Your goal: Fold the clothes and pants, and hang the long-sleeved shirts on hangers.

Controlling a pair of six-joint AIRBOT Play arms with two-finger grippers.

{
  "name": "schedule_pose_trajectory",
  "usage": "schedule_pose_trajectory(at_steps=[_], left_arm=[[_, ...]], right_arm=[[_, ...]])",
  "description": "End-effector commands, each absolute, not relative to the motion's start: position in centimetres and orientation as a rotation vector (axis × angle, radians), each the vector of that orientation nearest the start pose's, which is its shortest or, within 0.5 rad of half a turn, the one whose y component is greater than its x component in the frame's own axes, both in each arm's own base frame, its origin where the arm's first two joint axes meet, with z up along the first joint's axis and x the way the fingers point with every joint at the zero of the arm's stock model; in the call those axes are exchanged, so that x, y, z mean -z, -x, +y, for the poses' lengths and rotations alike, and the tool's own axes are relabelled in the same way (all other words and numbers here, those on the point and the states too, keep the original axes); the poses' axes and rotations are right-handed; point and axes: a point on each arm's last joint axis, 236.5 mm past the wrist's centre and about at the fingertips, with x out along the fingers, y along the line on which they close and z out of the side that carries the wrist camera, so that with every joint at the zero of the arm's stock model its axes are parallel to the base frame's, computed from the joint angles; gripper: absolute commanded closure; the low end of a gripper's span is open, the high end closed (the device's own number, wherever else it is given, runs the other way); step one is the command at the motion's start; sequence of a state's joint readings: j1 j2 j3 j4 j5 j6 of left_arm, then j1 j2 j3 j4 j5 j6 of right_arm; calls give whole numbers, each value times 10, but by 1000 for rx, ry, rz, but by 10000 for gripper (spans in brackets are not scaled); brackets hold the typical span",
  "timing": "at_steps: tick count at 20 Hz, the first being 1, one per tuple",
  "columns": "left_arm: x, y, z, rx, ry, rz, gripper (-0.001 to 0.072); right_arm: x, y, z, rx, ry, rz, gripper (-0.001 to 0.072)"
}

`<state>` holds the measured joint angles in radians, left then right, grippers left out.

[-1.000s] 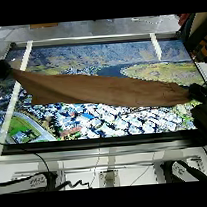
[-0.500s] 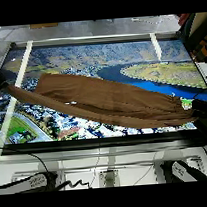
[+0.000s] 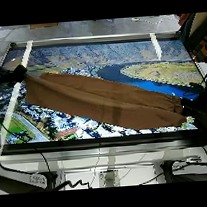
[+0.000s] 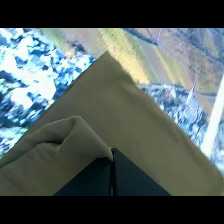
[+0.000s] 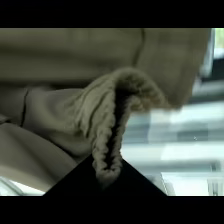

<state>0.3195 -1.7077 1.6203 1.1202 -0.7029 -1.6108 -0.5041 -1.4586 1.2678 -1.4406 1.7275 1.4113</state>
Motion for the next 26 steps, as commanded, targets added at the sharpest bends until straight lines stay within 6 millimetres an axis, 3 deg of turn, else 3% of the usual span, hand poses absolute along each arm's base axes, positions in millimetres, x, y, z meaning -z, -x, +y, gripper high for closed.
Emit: schedule_pose_trajectory(at_steps=[1,4,7,10,15,16,17,18,19,23,25,26], left_arm=[[-43,-622,118,-184,662,648,699],[-36,-643,111,-167,666,631,699],[-27,-657,105,-165,662,601,698],[-9,-666,96,-164,658,594,696],[-24,-686,77,-145,665,483,687],[-23,-687,76,-143,664,483,658],[-23,-686,76,-143,664,483,513],[-26,-686,77,-143,665,480,68],[-32,-685,80,-143,660,473,1],[-53,-656,108,-161,619,554,12],[-43,-621,129,-187,603,701,173],[-35,-600,140,-207,582,787,187]], right_arm=[[28,-310,-128,154,-510,1706,683],[26,-365,-155,267,-542,1514,683],[32,-405,-171,345,-608,1355,681],[45,-437,-172,361,-670,1255,681],[40,-482,-169,342,-654,1091,677],[39,-487,-167,340,-645,1074,576],[38,-490,-167,338,-640,1066,339],[38,-491,-166,335,-629,1065,182],[38,-489,-168,339,-614,1068,180],[32,-486,-174,354,-574,1066,181],[27,-485,-176,357,-560,1062,181],[26,-483,-177,359,-551,1066,181]])
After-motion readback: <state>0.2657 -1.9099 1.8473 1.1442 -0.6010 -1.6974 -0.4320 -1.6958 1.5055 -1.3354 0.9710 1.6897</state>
